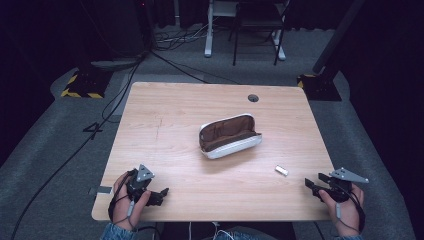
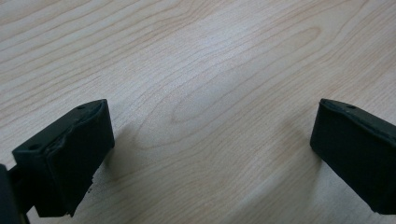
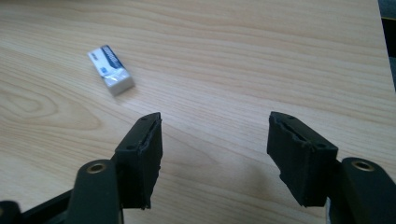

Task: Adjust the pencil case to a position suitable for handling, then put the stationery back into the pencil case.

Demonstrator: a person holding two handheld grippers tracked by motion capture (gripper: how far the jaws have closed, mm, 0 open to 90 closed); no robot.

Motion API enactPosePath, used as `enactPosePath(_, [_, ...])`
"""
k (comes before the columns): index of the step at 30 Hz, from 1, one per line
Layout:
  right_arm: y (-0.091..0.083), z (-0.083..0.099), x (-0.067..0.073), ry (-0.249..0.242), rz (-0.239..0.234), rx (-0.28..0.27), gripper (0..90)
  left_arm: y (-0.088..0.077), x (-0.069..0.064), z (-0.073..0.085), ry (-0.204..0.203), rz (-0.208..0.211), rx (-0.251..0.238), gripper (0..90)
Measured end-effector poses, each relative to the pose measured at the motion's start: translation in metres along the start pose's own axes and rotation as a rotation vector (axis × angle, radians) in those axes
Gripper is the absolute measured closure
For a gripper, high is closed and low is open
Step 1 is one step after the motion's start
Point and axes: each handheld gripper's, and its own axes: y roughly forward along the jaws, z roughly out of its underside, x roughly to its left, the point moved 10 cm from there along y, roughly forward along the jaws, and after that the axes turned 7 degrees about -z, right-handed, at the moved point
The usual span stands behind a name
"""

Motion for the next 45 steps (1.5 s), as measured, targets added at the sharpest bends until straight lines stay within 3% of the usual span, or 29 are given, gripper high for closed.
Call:
enactPosePath(6, [-0.010,-0.015,0.014,-0.013,-0.044,-0.029,37.3,0.000,-0.001,-0.001,-0.004,0.005,0.002,0.1])
enactPosePath(7, [-0.012,-0.018,0.018,-0.016,-0.059,-0.033,37.3,0.001,0.000,-0.001,0.012,0.003,0.002,0.1])
enactPosePath(12, [-0.013,-0.027,0.036,-0.041,-0.105,-0.043,37.3,0.001,-0.001,-0.001,0.006,0.005,0.002,0.1])
enactPosePath(16, [-0.010,-0.034,0.053,-0.069,-0.147,-0.046,37.1,0.001,-0.001,-0.001,0.005,0.007,0.002,0.1])
enactPosePath(25, [0.007,-0.042,0.074,-0.096,-0.213,-0.027,37.0,0.003,0.000,-0.003,0.018,0.007,0.002,0.1])
enactPosePath(30, [0.021,-0.042,0.077,-0.108,-0.225,0.003,39.6,0.003,-0.002,-0.004,0.007,0.011,-0.001,0.1])
enactPosePath(39, [0.048,-0.041,0.067,-0.121,-0.205,0.051,42.5,0.004,-0.002,-0.005,0.009,0.012,0.001,0.1])
enactPosePath(45, [0.061,-0.039,0.061,-0.154,-0.178,0.096,49.6,0.004,-0.002,-0.005,0.009,0.011,0.001,0.1])
